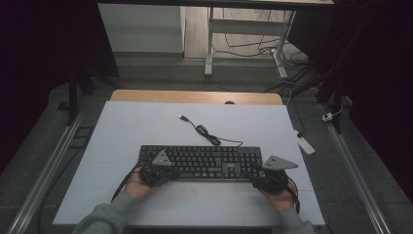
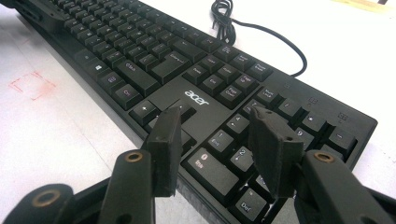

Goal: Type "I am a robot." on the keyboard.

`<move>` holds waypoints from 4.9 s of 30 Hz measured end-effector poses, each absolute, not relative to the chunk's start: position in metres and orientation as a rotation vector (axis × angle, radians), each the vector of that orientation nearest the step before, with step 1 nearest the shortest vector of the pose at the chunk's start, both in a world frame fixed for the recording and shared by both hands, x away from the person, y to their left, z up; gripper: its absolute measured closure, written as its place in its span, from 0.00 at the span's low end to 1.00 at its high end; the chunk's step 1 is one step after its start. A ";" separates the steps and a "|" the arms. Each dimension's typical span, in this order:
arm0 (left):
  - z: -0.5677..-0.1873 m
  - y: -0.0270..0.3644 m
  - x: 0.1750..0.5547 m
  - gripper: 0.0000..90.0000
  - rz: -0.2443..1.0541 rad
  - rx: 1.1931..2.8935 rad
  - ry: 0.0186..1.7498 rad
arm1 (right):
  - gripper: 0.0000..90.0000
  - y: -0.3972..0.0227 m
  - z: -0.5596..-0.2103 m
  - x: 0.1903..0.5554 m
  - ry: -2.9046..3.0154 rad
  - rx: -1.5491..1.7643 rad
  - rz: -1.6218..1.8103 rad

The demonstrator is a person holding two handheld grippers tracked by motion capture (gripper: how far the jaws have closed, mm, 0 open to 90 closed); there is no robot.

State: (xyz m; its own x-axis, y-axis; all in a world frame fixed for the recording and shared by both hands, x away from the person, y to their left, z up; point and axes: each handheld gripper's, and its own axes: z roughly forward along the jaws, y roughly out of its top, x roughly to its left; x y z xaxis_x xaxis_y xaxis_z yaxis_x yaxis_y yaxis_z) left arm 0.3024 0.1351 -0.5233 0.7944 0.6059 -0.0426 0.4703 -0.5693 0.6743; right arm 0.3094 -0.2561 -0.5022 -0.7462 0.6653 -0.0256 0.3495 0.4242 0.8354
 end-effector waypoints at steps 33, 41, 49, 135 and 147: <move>-0.494 0.188 0.304 0.47 0.244 2.013 0.970 | 0.60 -0.257 -0.502 0.310 2.329 0.870 1.247; -0.492 0.192 0.305 0.44 0.257 2.004 0.989 | 0.60 -0.256 -0.502 0.309 2.328 0.871 1.242; -0.492 0.194 0.306 0.43 0.264 2.006 0.995 | 0.60 -0.256 -0.502 0.309 2.330 0.870 1.249; -0.521 0.165 0.347 0.99 0.285 2.219 0.976 | 0.60 -0.255 -0.504 0.310 2.333 0.870 1.244; -0.503 0.173 0.338 0.84 0.317 2.104 0.953 | 0.60 -0.254 -0.504 0.310 2.331 0.865 1.250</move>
State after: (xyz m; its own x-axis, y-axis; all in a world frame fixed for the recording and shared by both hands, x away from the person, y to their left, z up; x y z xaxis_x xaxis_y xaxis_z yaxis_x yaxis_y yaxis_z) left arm 0.3375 0.1732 -0.5026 0.6867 0.7215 -0.0889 0.5246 -0.4072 0.7477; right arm 0.3101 -0.2537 -0.5042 -0.7493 0.6618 -0.0235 0.3465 0.4220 0.8378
